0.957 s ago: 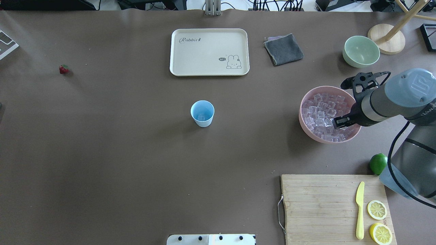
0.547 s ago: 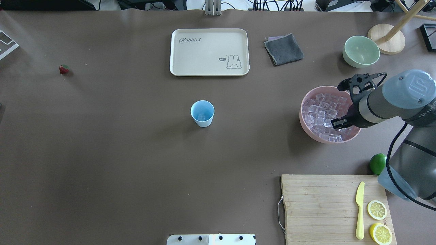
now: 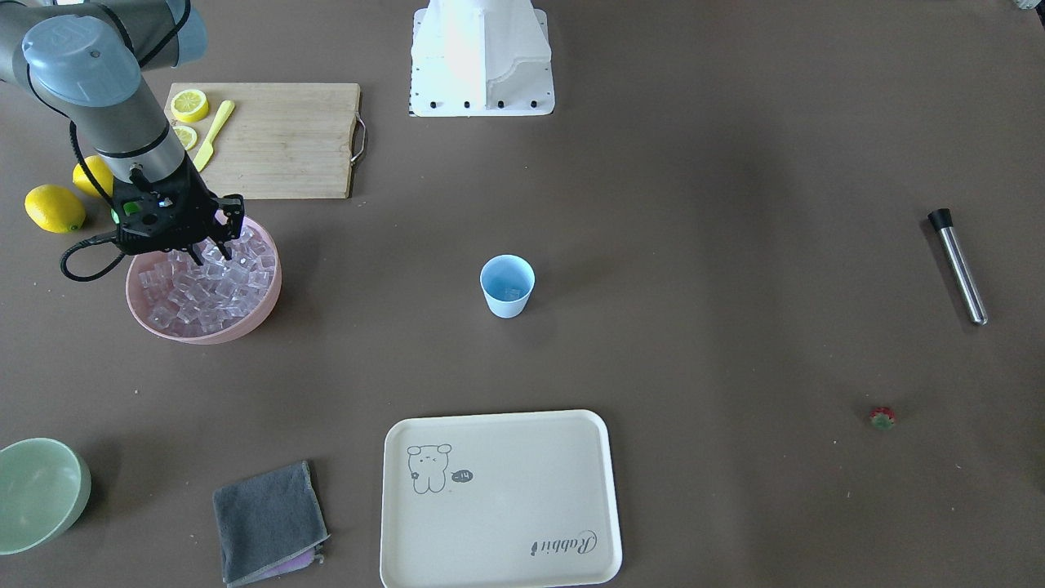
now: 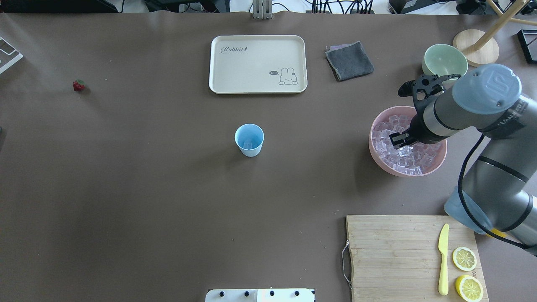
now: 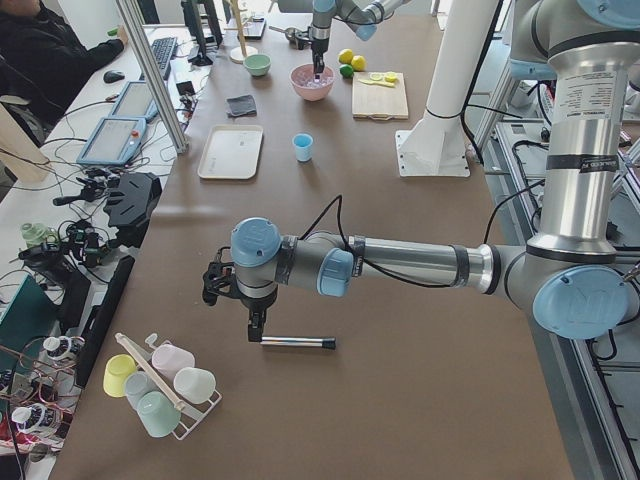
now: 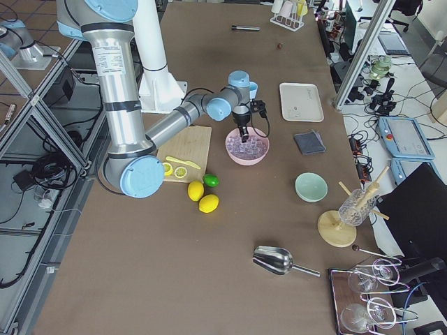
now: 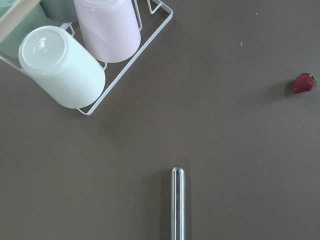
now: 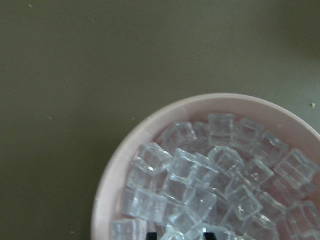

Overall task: Mash ice and strawberries in cup
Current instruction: 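Carry the ice cube with the right gripper over the light-blue cup, then open the right gripper to release the ice cube into the cup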

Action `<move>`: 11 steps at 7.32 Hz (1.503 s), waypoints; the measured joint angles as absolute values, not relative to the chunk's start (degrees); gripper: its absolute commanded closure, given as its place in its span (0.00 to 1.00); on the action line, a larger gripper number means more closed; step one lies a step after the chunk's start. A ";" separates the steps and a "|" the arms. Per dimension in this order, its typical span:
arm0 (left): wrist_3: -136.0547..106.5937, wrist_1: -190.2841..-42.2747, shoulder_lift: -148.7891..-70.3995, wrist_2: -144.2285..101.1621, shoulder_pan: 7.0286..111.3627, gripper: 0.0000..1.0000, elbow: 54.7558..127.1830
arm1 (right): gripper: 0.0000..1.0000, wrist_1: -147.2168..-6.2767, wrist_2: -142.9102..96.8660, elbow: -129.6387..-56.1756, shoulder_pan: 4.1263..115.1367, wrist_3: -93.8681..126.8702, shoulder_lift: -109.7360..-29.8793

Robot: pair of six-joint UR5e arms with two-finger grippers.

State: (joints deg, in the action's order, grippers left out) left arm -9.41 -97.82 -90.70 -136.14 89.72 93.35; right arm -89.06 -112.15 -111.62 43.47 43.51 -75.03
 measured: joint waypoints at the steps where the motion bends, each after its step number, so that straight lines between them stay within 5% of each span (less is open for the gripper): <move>1: -9.42 -97.82 -90.70 -136.14 89.69 0.01 93.34 | 0.91 -95.65 -112.14 -110.14 42.28 47.11 -66.62; 4: -9.41 -97.82 -90.71 -136.14 89.65 0.01 93.05 | 0.91 -100.42 -107.13 -97.94 34.68 63.46 -44.95; 6: -9.41 -97.82 -90.70 -136.14 89.65 0.01 92.77 | 0.85 -92.90 -102.83 -89.80 30.95 69.44 -38.79; 7: -9.41 -97.82 -90.70 -136.14 89.65 0.01 92.66 | 0.71 -88.84 -101.60 -87.04 30.33 70.23 -38.29; 8: -9.38 -97.80 -90.70 -136.14 89.65 0.01 92.60 | 0.01 -86.75 -101.03 -85.68 30.05 70.44 -38.44; 11: -9.32 -97.76 -90.70 -136.14 89.65 0.01 92.53 | 0.00 -85.94 -100.89 -86.17 29.59 70.34 -40.01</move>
